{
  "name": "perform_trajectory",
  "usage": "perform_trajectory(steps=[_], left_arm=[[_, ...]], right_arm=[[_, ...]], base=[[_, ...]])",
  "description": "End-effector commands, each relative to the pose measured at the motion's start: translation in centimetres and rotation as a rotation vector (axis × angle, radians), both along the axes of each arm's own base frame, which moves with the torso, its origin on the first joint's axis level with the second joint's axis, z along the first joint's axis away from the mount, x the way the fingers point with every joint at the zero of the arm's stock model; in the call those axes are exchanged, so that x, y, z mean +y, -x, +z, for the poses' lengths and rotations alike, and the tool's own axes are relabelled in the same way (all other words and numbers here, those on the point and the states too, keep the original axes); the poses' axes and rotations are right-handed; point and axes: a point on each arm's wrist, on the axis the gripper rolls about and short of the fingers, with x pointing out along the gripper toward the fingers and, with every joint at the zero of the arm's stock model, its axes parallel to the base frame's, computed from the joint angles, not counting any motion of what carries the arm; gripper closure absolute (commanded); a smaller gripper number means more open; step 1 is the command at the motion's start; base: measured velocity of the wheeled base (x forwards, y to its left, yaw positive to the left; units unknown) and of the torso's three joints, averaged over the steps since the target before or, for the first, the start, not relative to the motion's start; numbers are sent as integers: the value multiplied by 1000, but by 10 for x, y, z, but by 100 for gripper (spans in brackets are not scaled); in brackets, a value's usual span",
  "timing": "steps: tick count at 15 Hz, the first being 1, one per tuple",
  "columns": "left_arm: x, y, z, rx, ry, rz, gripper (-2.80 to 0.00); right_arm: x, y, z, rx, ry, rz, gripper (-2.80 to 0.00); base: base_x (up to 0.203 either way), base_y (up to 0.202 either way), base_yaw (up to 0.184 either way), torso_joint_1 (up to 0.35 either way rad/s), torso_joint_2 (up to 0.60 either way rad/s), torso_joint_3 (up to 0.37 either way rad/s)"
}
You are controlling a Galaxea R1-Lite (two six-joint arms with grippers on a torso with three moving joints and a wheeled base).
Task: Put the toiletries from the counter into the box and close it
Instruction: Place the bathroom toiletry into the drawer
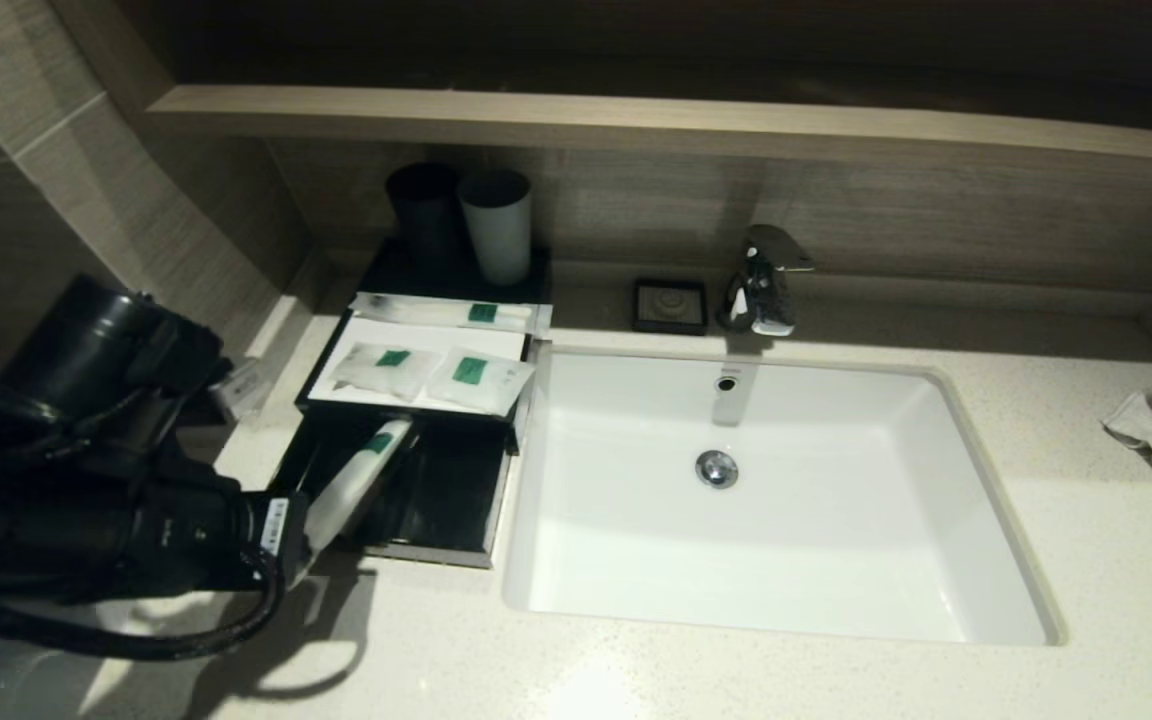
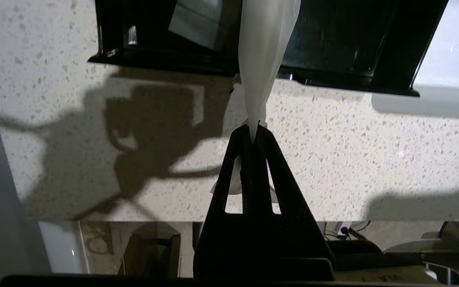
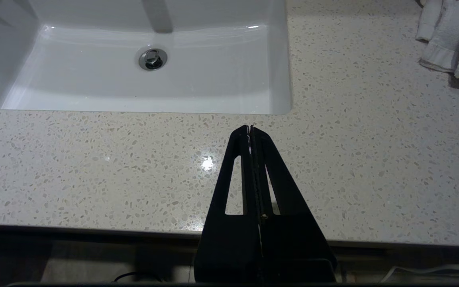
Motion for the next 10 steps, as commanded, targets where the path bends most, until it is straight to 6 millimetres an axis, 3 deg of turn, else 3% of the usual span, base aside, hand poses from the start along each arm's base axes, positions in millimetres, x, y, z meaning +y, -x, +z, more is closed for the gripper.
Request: perform_trajectory(steps=[1,10], left_arm=[[-7,-15,-10,16,-14,6,0],[-23,-51,-18,-77,-19,49,0]], right_arm=[[0,0,0,2,0,0,0],[0,0,0,2,0,0,0]], base=[[0,0,0,0,0,0],[0,0,0,0,0,0]])
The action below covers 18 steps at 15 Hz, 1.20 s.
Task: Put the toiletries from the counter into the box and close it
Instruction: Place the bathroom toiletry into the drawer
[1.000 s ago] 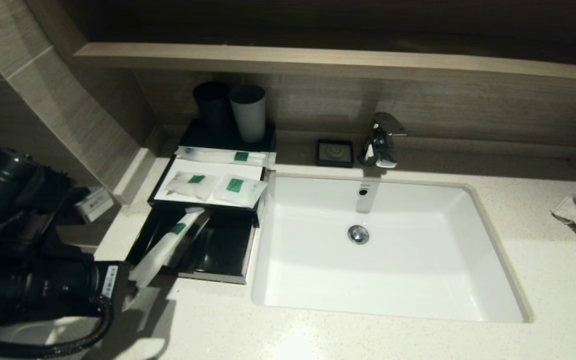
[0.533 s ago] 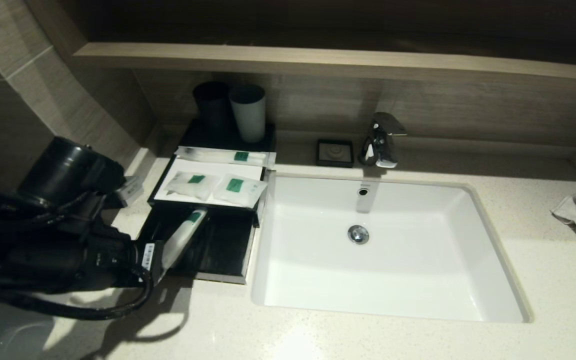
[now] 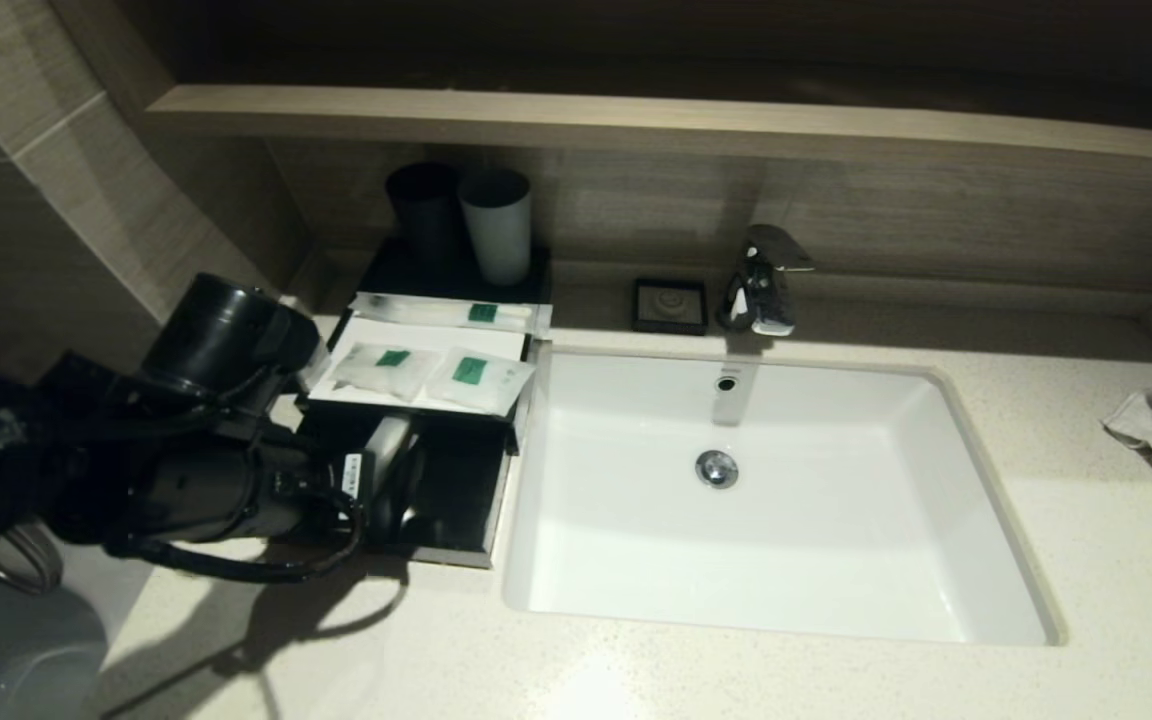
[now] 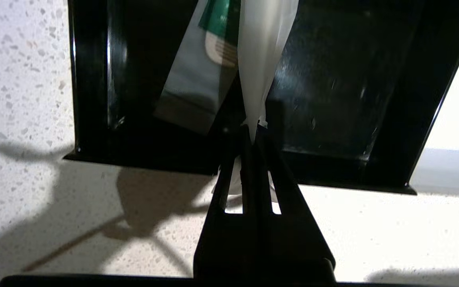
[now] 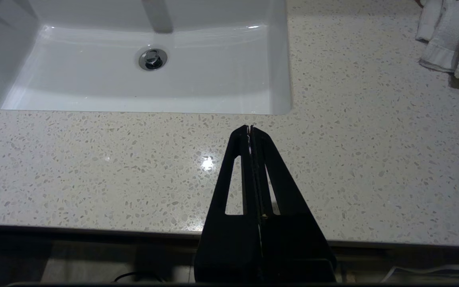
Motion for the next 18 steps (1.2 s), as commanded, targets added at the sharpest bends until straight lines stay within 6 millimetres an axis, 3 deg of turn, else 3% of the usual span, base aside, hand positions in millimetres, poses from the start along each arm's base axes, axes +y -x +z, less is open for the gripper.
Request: perform_trajectory(steps=[1,18], left_arm=[[-5,-9,-5,6,-2,2,0],[-18,-38,-23,-34,-4,22,0]], right_arm=[[0,0,0,2,0,0,0],[0,0,0,2,0,0,0]], base=[[0,0,0,0,0,0],[0,0,0,0,0,0]])
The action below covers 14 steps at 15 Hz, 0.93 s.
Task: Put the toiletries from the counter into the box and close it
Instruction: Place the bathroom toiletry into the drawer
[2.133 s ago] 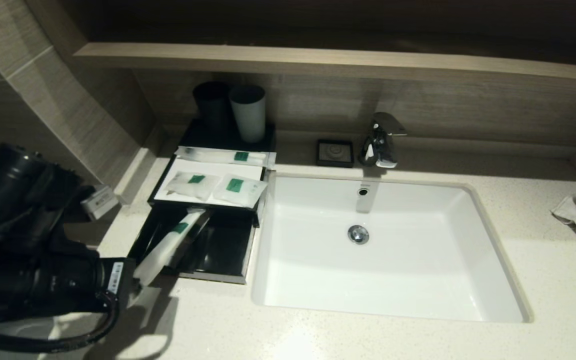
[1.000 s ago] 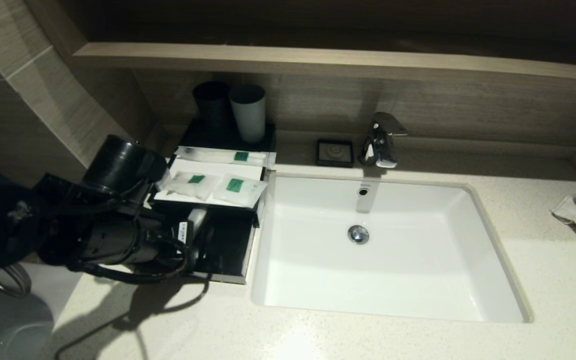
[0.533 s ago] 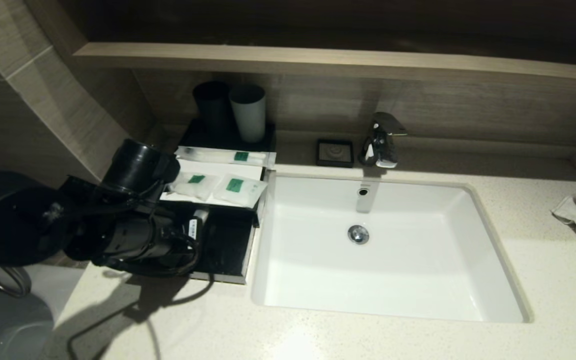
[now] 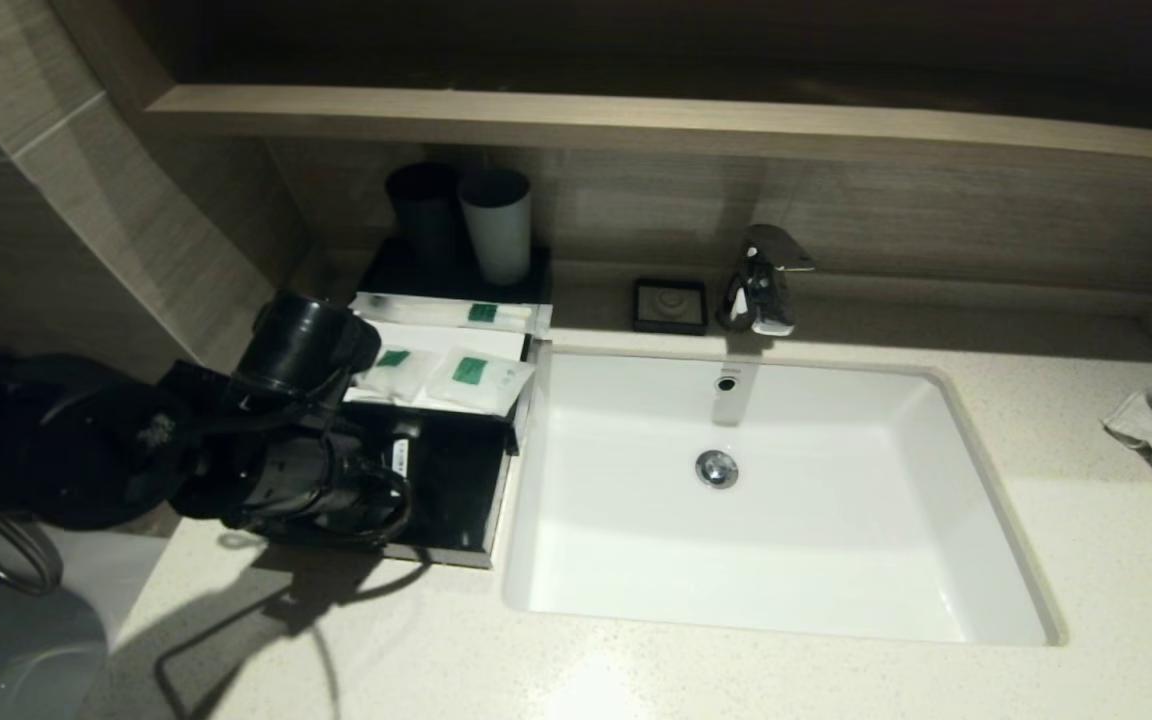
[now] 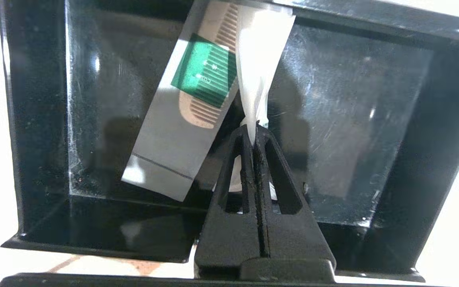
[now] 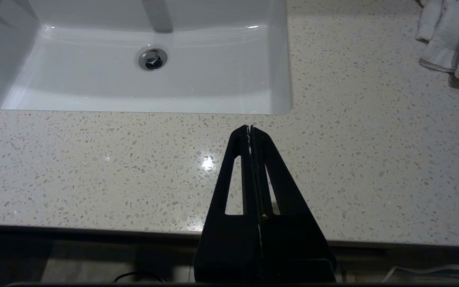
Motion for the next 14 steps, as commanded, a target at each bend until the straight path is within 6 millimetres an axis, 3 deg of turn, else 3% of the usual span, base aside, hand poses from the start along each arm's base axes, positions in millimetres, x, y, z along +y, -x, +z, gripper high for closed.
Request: perform_trajectory(steps=[1,7,14], left_arm=[[0,-1,-1,0,0,3,-280],[4,7,12,-39,13,6,-280],[14,28,49,-164,58,2,-280]], right_arm=[[0,0,0,2,-1,0,0],[0,0,0,2,-1,0,0],[0,0,0,2,-1,0,0]], base=[[0,0,0,0,0,0],[0,0,0,0,0,0],[0,0,0,0,0,0]])
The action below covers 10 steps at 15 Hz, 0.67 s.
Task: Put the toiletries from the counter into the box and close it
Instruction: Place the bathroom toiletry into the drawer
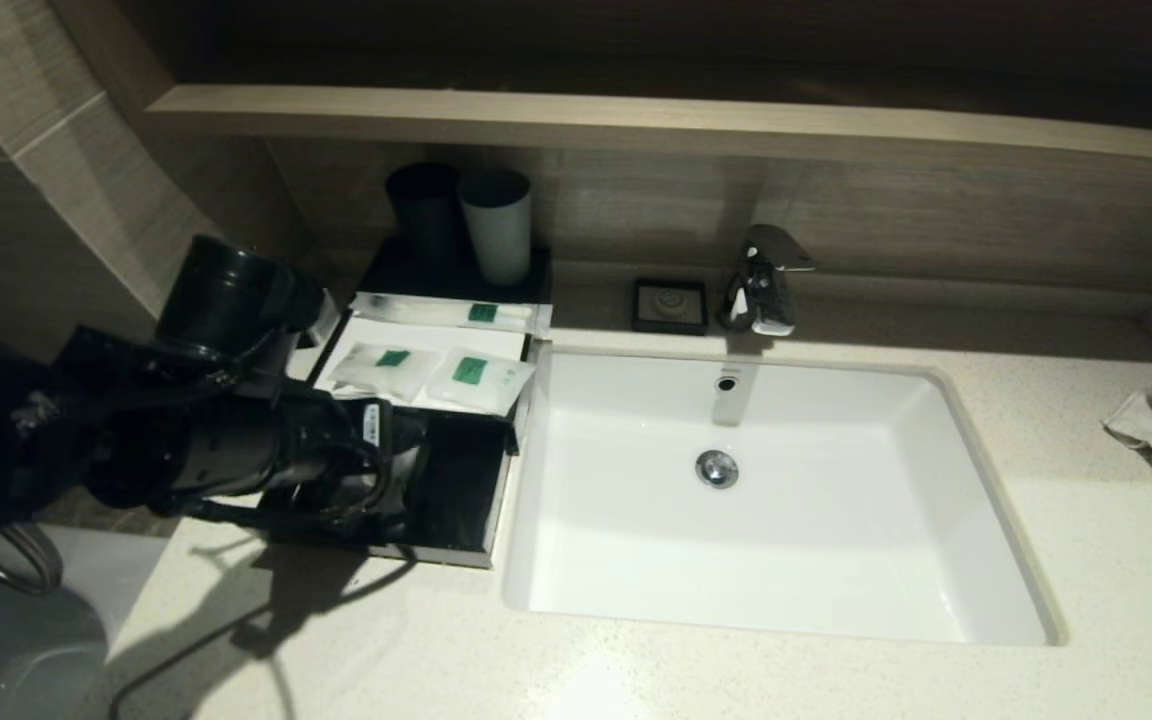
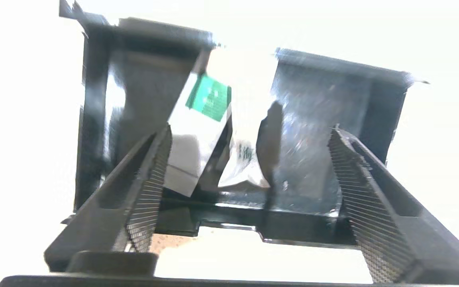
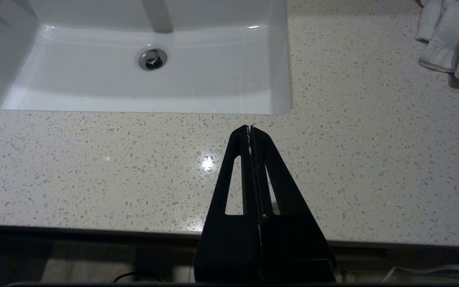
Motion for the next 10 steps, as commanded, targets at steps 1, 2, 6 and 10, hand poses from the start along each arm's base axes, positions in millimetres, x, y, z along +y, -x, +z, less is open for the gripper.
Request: perform_trajectory(steps=[1,2,6,10], left_arm=[[4,8,16,-59,25,4,-280],[4,8,21,-76,33,4,-280],[3,2,33,-114,44,17,-280],[7,-19,26,-104,22,54,-280]], right_arm=[[0,0,0,2,0,0,0],[0,0,0,2,0,0,0],[0,0,0,2,0,0,0],[0,0,0,2,0,0,0]], base=[[0,0,0,0,0,0],[0,0,0,0,0,0],[0,0,0,0,0,0],[0,0,0,0,0,0]])
